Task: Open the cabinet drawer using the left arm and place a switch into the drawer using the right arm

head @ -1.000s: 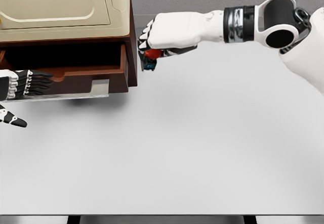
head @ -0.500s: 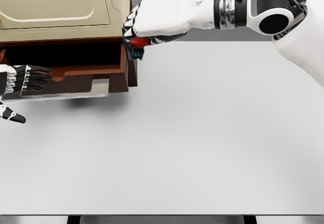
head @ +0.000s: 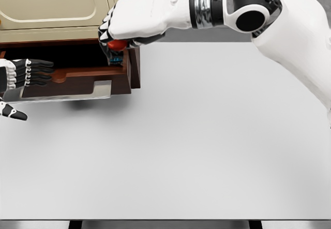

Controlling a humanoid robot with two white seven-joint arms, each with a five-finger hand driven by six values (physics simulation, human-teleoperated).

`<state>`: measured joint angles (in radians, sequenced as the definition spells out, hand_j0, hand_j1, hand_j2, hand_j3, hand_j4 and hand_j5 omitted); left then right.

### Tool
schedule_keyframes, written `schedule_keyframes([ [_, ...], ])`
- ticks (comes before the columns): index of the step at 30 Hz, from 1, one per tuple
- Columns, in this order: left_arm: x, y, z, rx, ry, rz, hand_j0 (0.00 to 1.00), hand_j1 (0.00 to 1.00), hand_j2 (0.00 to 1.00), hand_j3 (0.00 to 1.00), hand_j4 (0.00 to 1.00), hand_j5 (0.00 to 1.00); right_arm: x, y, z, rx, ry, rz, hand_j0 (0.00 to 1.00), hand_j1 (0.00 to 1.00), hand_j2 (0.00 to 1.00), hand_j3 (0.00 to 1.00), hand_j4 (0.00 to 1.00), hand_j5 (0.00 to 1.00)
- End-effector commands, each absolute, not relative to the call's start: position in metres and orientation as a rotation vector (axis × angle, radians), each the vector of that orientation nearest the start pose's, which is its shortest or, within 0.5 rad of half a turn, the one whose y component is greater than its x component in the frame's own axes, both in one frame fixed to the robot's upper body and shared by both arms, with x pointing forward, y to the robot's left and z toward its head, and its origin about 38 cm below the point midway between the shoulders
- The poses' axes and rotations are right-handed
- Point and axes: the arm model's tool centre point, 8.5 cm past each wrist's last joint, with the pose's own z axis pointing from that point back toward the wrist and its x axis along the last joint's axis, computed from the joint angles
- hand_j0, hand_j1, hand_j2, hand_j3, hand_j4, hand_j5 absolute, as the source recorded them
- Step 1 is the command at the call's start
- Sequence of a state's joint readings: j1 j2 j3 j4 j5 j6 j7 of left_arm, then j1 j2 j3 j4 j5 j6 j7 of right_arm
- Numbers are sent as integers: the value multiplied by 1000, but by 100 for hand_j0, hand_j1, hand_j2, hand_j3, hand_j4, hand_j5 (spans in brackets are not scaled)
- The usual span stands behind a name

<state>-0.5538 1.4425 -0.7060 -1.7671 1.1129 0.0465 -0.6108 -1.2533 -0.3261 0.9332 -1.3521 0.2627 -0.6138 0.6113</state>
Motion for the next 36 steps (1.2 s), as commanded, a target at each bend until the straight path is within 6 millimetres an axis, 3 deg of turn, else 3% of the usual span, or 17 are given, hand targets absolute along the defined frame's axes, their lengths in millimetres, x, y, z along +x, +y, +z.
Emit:
schedule_keyframes([
  [1,348,404,303,-386,-1181,-944,100,100,100,100,100,100,460,-31,372,203,1940,-2505,49,49,49,49,49,49],
  [21,348,404,304,-391,-1183,-937,100,100,100,100,100,100,493,-3,360,184,1996,-2603,49,49,49,49,49,49],
  [22,348,404,304,-393,-1184,-936,100,100,100,100,100,100,497,-3,358,189,1996,-2617,52,52,52,52,52,52],
  [24,348,404,305,-399,-1187,-931,100,100,100,100,100,100,497,-4,358,189,2002,-2619,100,100,100,100,100,100],
  [33,348,405,305,-402,-1187,-926,100,100,100,100,100,100,492,-4,360,161,2017,-2592,100,100,100,100,100,100],
  [36,347,405,305,-402,-1188,-925,100,100,100,100,100,100,493,-21,362,143,2057,-2588,100,100,100,100,100,100],
])
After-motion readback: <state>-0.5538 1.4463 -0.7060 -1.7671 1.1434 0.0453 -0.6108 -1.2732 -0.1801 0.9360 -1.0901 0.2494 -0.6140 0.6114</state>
